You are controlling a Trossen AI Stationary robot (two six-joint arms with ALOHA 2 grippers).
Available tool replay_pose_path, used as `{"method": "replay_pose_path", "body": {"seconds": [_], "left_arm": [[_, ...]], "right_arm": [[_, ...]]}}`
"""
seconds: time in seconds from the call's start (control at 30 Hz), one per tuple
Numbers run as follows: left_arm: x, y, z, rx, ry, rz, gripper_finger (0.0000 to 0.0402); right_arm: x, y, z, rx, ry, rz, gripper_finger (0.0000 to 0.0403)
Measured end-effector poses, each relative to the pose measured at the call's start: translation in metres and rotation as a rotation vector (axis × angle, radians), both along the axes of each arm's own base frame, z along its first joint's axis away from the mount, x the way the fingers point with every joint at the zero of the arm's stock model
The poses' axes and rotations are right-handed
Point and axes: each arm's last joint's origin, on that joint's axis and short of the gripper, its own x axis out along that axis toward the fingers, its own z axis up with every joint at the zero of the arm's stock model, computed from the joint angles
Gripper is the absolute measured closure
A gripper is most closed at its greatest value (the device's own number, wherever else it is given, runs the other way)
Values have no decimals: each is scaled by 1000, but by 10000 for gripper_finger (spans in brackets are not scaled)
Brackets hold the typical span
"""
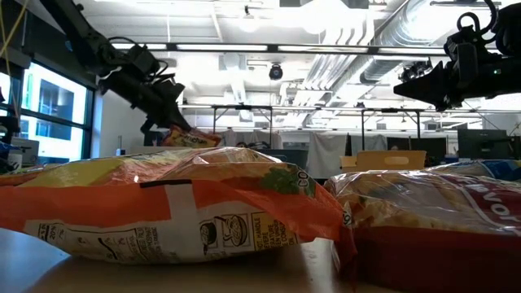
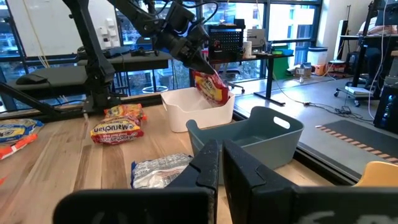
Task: Sort Maruchan noodles
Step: Put the red noodle pack into the white bin
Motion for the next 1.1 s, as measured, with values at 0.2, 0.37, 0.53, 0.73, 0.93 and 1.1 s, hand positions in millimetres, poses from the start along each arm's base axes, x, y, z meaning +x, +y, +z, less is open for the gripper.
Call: {"method": "replay_pose_path", "body": {"seconds": [0.2, 0.37, 0.53, 0.73, 0.93, 1.1], "left_arm": [[-4, 2, -3, 68, 105, 53, 401], [-5, 1, -5, 116, 216, 101, 398], [-1, -1, -6, 175, 296, 87, 373], [-1, -2, -7, 237, 408, 112, 327], [-5, -2, -10, 256, 531, 167, 303], [-4, -2, -9, 274, 538, 181, 302]], "right_arm": [[0, 0, 1, -6, -13, 0, 399], [0, 0, 2, -6, -14, 0, 399], [0, 0, 2, -6, -14, 0, 399], [0, 0, 2, -6, -14, 0, 399], [0, 0, 2, -6, -14, 0, 399], [0, 0, 2, -6, -14, 0, 399]]}}
